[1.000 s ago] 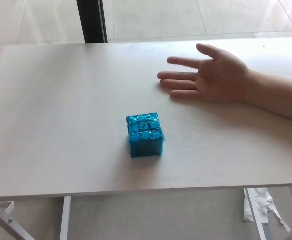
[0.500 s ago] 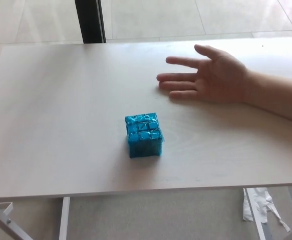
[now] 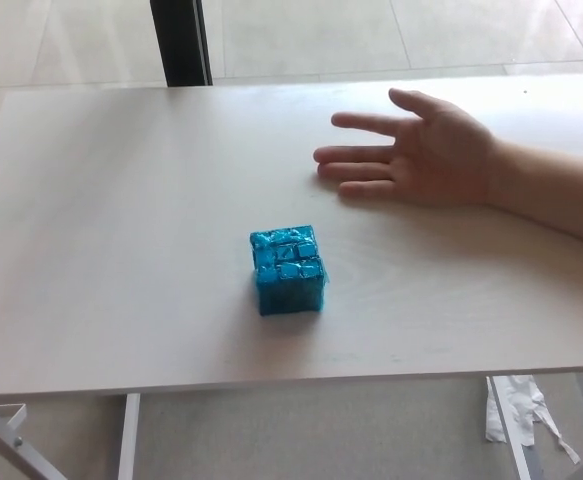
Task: The robot uses its right hand to pick up a cube kept in the middle of the desk infront of it and hands it to a person
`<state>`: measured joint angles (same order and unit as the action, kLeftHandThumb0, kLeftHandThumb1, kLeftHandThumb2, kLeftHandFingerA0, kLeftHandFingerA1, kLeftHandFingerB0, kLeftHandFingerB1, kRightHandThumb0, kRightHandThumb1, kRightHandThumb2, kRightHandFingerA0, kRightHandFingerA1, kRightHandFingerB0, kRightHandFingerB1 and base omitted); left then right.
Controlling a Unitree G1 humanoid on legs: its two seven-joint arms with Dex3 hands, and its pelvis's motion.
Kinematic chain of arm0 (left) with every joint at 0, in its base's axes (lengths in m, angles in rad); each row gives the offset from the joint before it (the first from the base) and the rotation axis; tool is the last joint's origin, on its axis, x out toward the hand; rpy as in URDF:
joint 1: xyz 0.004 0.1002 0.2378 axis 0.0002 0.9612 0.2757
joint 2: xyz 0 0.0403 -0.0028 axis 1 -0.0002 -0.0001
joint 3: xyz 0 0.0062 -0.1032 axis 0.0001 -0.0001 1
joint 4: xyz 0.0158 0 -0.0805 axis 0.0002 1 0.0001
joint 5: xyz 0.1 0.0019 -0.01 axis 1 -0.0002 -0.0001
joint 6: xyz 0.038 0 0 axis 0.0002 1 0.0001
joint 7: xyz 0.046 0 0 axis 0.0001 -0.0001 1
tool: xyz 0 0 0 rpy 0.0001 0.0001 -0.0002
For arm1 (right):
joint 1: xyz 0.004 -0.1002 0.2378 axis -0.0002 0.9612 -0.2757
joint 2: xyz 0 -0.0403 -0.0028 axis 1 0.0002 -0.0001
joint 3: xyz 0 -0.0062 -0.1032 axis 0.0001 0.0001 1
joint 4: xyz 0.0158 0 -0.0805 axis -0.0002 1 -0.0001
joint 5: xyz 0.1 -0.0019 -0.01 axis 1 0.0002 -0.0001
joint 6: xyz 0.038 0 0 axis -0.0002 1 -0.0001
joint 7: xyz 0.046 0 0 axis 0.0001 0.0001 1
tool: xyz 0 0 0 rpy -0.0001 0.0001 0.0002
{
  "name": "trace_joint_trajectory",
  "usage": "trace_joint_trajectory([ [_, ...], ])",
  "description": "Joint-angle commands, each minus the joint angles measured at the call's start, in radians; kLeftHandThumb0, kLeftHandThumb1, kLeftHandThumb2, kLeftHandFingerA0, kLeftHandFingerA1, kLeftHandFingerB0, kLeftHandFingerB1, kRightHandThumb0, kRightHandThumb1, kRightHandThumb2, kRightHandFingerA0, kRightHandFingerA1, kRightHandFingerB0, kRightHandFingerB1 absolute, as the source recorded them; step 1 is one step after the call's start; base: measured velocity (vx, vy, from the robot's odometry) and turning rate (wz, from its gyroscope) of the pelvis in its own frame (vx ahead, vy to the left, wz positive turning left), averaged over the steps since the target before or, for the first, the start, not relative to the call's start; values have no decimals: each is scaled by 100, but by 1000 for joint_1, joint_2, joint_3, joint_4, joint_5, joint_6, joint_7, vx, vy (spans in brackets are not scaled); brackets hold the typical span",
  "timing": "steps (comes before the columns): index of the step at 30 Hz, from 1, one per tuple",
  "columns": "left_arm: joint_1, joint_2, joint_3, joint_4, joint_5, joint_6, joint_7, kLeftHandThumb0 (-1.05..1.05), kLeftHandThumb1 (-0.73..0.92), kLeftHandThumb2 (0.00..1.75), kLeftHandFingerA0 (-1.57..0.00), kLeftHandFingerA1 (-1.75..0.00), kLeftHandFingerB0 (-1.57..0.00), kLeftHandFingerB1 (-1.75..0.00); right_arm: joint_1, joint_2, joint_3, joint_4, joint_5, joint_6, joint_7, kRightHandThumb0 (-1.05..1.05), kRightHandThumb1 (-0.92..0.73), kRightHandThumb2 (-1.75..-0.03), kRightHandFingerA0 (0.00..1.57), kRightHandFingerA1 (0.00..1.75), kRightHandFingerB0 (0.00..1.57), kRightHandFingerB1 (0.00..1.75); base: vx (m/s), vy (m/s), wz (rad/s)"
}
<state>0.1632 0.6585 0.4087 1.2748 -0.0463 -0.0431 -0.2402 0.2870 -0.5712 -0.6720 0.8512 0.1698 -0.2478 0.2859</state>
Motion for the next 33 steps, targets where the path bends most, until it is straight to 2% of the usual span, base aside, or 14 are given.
trace_joint_trajectory([
  [1, -2, -9, 99, 21, -105, -61, 33, -73, 65, 60, -73, -56, -52, -38, -26, 70, -158, -466, 230, 79, -125, -65, -45, -81, 27, 55, 19, 43, 0, 0, 0],
  [2, -1, -12, 106, 24, -109, -62, 32, -72, 65, 60, -72, -53, -51, -39, -40, 78, -163, -510, 240, 72, -130, -64, -46, -82, 55, 66, 24, 46, 0, 0, 0],
  [10, -15, -18, 116, 27, -103, -57, 32, -73, 64, 60, -71, -50, -52, -38, -201, 23, -112, -926, 269, 243, -198, -76, -52, -56, 52, 53, 43, 38, 0, 0, 0],
  [13, -22, -19, 113, 22, -101, -48, 28, -76, 63, 59, -70, -51, -52, -38, -286, -1, -34, -985, 226, 221, -160, -74, -45, -84, 43, 54, 30, 46, 0, 0, 0],
  [15, -19, -20, 104, 14, -95, -45, 11, -73, 50, 92, -67, -65, -42, -52, -357, 0, 82, -1094, 229, 271, -127, -67, -56, -58, 41, 43, 31, 31, 0, 0, 0],
  [16, -17, -21, 95, 15, -87, -49, 13, -74, 66, 60, -75, -58, -49, -37, -367, 4, 93, -1104, 224, 276, -123, -68, -39, -73, 47, 46, 41, 43, 0, 0, 0],
  [19, -22, -23, 86, 15, -80, -42, 21, -73, 50, 92, -71, -67, -43, -52, -450, 42, 228, -1154, 144, 317, -113, -68, -44, -80, 26, 52, 21, 42, 0, 0, 0],
  [20, -26, -23, 89, 16, -84, -38, 20, -72, 65, 60, -73, -54, -49, -37, -499, 73, 295, -1149, 98, 319, -106, -65, -42, -79, 28, 52, 19, 42, 0, 0, 0],
  [24, -30, -26, 77, 15, -79, -42, 16, -74, 65, 60, -70, -55, -45, -37, -629, 175, 487, -1085, -79, 319, -100, -67, -53, -57, 22, 46, 25, 32, 0, 0, 0],
  [27, -23, -28, 77, 10, -81, -49, 2, -73, 51, 93, -66, -66, -39, -52, -686, 225, 596, -1064, -162, 316, -90, -68, -55, -57, 16, 48, 24, 33, -7, 0, 2],
  [28, -22, -28, 72, 7, -77, -49, 5, -74, 66, 60, -69, -57, -46, -38, -707, 232, 636, -1058, -204, 326, -85, -68, -54, -58, 15, 44, 25, 31, 0, 0, 0],
  [30, -24, -29, 63, 4, -69, -45, 7, -73, 66, 60, -68, -57, -46, -37, -732, 250, 686, -1027, -227, 317, -69, -72, -44, -81, 11, 51, 18, 42, 0, 0, 0],
  [31, -25, -30, 63, 8, -68, -49, 12, -71, 51, 93, -65, -67, -40, -52, -745, 258, 718, -1009, -279, 307, -79, -74, -58, -59, 18, 47, 26, 32, 0, 0, 0],
  [33, -27, -30, 63, 9, -67, -49, 13, -72, 51, 93, -67, -68, -44, -53, -759, 265, 746, -995, -299, 314, -81, -76, -57, -58, 19, 53, 26, 35, 0, 0, 0],
])
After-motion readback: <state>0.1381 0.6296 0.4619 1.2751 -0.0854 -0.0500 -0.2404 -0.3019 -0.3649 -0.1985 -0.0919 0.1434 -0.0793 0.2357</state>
